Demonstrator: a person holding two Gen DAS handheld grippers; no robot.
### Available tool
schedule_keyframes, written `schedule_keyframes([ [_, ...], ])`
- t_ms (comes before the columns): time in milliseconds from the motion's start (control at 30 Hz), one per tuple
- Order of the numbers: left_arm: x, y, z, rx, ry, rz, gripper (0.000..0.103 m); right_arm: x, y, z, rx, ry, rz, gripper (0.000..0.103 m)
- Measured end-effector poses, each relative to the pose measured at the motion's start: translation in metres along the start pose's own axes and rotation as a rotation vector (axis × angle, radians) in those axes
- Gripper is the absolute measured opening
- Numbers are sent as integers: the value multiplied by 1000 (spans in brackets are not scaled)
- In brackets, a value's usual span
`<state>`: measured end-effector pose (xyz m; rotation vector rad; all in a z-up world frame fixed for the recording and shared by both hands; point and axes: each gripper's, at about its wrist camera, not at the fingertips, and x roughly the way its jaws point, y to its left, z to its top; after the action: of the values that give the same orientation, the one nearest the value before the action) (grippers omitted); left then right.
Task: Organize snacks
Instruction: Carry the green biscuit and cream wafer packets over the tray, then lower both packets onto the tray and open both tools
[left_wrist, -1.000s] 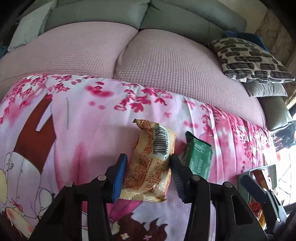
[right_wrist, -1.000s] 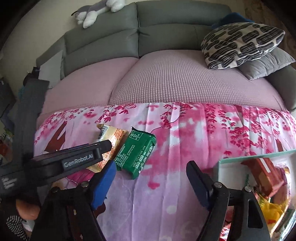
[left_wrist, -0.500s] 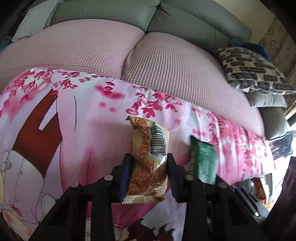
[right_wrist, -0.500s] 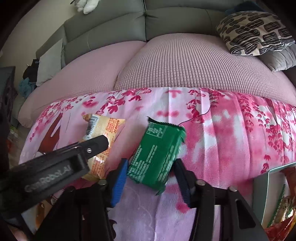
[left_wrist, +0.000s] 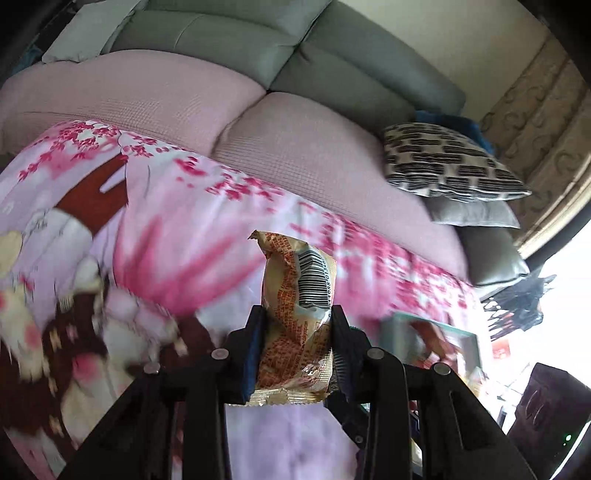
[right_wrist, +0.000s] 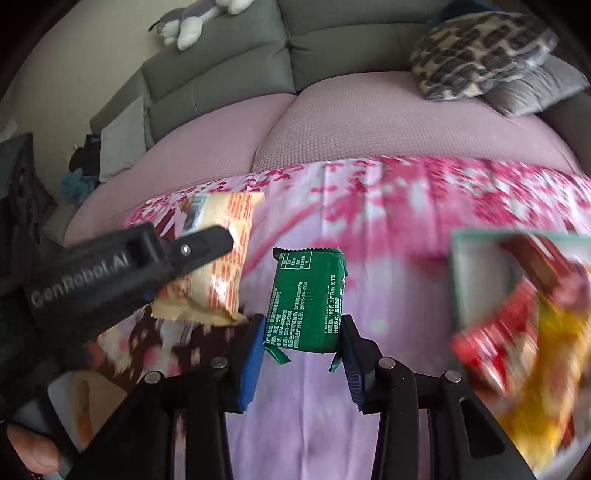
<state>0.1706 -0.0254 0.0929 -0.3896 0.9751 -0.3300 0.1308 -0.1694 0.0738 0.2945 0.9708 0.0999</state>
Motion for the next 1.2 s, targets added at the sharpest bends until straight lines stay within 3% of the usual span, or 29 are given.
schedule_keyframes([
  [200,-20,-47,-29,41,16,-72,36,-75,-39,-34,57,-71,-53,42],
  [367,-7,-85,-66,96,82,-116,36,-114,-85,-58,146,-118,-134,42],
  [633,18,-115,-100,148,172,-157,36,-126,-148,-76,275,-102,-211,42],
  [867,37,-113,-115,145,236,-142,37,-116,-162,-84,274,-61,-203,42],
  [900,37,-112,-116,148,238,-139,42,-116,-162,-84,276,-61,-203,42],
  [967,32,-110,-117,143,228,-143,61,-116,-162,-87,267,-61,-204,44],
  [1000,29,-110,-117,138,221,-147,72,-117,-162,-87,257,-57,-210,49],
  [1033,26,-110,-117,139,215,-151,76,-115,-164,-89,251,-51,-217,59],
  [1100,19,-111,-120,159,207,-126,76,-116,-162,-92,235,-34,-239,63],
  [1200,12,-109,-125,214,203,-17,81,-117,-157,-98,210,-17,-258,73],
])
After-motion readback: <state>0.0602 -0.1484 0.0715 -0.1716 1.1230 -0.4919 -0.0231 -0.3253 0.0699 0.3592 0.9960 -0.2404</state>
